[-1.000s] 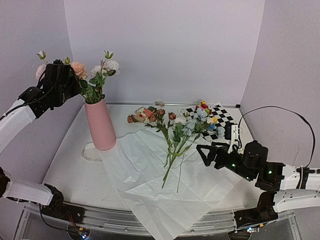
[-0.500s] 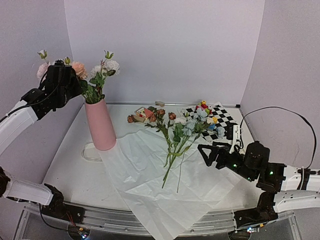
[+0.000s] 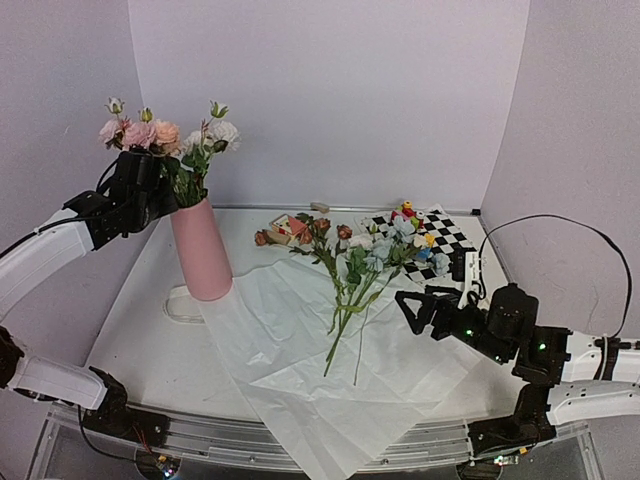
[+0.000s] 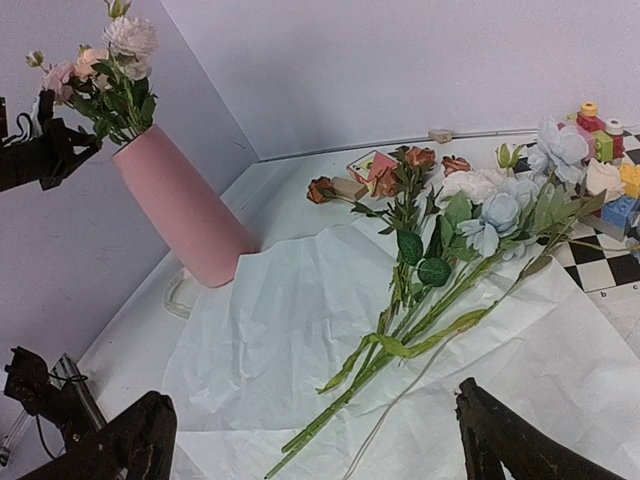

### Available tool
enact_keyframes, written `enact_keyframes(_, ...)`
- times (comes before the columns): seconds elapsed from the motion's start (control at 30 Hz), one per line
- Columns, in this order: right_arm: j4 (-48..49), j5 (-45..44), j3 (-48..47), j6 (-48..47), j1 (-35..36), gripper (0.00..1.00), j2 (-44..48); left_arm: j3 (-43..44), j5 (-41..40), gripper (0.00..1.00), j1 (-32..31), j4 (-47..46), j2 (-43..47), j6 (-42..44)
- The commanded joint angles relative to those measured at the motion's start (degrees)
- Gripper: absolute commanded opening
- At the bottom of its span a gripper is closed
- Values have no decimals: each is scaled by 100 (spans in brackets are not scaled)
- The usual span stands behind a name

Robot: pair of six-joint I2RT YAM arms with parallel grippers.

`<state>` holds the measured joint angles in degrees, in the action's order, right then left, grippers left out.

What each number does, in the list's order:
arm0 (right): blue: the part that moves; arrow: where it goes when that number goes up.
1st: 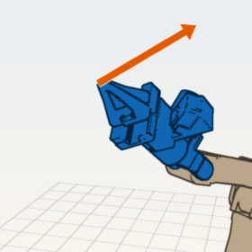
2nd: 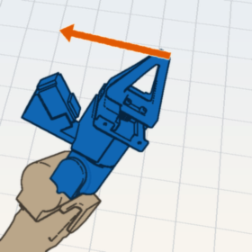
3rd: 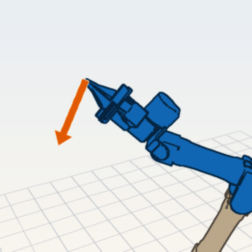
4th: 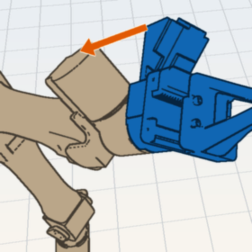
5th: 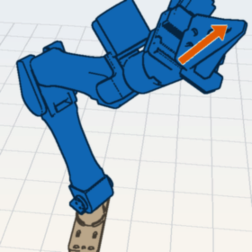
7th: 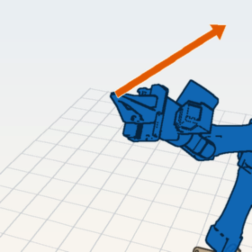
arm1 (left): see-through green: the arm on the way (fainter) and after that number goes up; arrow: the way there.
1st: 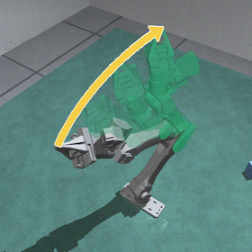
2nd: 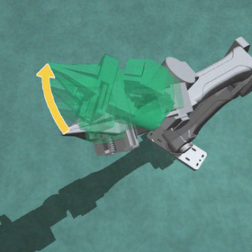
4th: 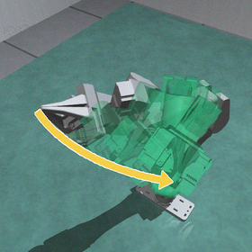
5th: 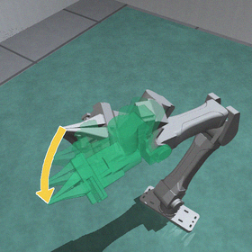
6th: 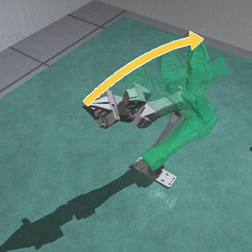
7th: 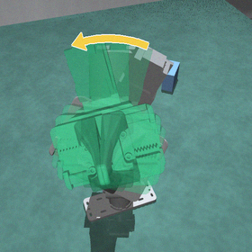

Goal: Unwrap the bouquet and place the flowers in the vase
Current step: Insert the fake flower into the vase.

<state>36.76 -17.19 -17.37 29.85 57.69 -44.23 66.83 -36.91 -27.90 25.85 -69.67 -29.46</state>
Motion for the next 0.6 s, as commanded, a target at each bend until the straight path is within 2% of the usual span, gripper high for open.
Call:
enact_keyframes(0.0,112,-93,24,21,37,98,92,-25,105,4,30,-177,111,-32)
enact_keyframes(0.13,112,-88,15,23,38,98,72,-18,187,40,30,-178,171,-44)
enact_keyframes(0.27,83,-100,12,29,38,98,58,-41,261,66,30,-165,360,-123)
enact_keyframes(0.4,-49,-186,-45,48,33,98,-11,-123,423,75,31,-102,648,-112)
enact_keyframes(0.57,-113,-257,-151,105,33,98,-286,-171,745,79,31,358,1116,-112)
